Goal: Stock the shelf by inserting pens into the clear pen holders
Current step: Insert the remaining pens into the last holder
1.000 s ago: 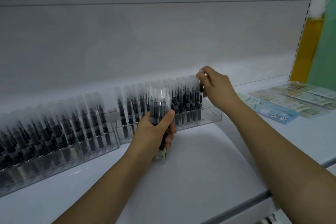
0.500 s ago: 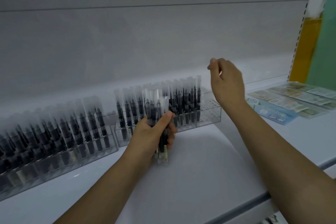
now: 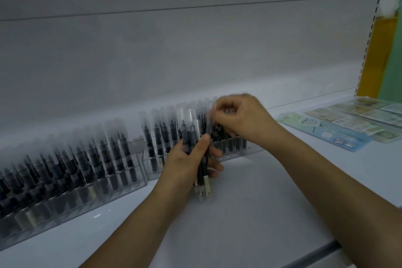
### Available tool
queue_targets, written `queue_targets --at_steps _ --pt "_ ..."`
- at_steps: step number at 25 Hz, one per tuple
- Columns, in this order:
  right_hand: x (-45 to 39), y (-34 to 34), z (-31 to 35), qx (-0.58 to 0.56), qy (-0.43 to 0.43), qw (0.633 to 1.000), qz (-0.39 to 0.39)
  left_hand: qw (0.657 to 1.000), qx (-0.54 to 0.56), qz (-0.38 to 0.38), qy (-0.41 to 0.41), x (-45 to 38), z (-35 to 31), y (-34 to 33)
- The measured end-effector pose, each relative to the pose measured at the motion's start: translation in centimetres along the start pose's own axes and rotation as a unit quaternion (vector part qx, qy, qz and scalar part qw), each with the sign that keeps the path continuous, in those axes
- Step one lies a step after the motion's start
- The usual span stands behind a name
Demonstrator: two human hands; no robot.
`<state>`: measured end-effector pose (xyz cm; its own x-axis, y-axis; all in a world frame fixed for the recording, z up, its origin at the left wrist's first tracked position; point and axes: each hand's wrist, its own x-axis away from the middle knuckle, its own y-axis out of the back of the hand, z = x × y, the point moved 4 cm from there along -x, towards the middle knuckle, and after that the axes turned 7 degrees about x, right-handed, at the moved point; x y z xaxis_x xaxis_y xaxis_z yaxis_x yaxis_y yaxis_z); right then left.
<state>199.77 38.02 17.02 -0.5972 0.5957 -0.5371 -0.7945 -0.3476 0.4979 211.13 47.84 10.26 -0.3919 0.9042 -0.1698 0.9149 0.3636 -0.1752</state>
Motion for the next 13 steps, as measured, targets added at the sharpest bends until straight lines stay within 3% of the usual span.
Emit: queue_targets --at_steps 1,3,5,6,10,13 --pt "0.0 1.1 0.0 -0.065 -0.005 0.995 -0.080 1.000 -0.012 0.004 -0.001 0.1 0.1 -0.1" --pt "0.3 4.2 -0.4 -0.171 0.008 0.944 -0.283 1.000 -0.030 0.003 0.001 0.2 0.3 0.0" --pt "0.9 6.8 -1.1 -0.135 0.033 0.890 -0.435 0.999 -0.035 -0.003 0.006 0.2 0.4 0.2" --pt "0.9 7.4 -1.5 -0.089 0.037 0.883 -0.460 1.000 -0.030 -0.004 0.007 0.1 0.4 0.2" --pt "-0.8 6.1 -3.6 0.112 0.000 0.930 -0.349 1.000 0.005 0.004 0.006 -0.2 0.7 0.3" --pt "-1.5 5.4 -4.8 0.161 -0.023 0.951 -0.262 1.000 0.006 0.002 0.010 -0.2 0.7 0.4"
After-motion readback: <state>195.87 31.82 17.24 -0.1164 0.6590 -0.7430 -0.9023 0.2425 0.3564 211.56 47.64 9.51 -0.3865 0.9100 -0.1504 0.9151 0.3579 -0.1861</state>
